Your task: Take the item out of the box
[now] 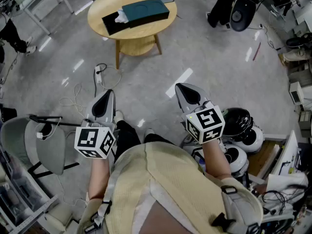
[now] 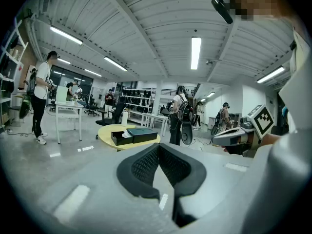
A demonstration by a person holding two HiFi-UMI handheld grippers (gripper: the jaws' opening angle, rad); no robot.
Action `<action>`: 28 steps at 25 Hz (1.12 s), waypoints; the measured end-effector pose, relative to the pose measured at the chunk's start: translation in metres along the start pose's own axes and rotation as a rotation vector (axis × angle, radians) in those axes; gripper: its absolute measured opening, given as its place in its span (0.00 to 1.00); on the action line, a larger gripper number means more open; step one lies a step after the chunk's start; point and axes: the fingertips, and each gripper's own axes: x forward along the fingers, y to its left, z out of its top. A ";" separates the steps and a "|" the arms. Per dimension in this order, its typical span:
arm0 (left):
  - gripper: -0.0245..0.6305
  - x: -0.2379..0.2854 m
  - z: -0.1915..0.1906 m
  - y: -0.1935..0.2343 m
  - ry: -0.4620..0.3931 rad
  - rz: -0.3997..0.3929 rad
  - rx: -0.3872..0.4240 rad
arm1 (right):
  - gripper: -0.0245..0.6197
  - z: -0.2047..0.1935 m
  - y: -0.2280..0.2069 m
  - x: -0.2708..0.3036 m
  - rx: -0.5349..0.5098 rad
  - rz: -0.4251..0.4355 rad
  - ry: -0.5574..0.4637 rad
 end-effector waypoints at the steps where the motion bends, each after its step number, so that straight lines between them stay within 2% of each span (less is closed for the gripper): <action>1: 0.04 0.000 0.001 0.000 -0.002 0.003 0.000 | 0.05 0.000 0.000 0.000 0.000 0.002 0.000; 12: 0.04 -0.004 0.001 0.003 0.013 0.016 -0.021 | 0.05 -0.002 0.000 0.008 0.048 0.025 -0.006; 16: 0.04 0.000 0.001 0.012 0.016 -0.014 -0.066 | 0.05 -0.002 0.002 0.019 0.053 0.033 -0.006; 18: 0.04 0.012 0.002 0.019 0.010 -0.019 -0.080 | 0.05 -0.001 0.000 0.026 0.046 0.029 0.003; 28: 0.05 0.094 0.007 0.040 0.068 -0.058 -0.037 | 0.05 0.009 -0.029 0.069 0.040 0.012 0.061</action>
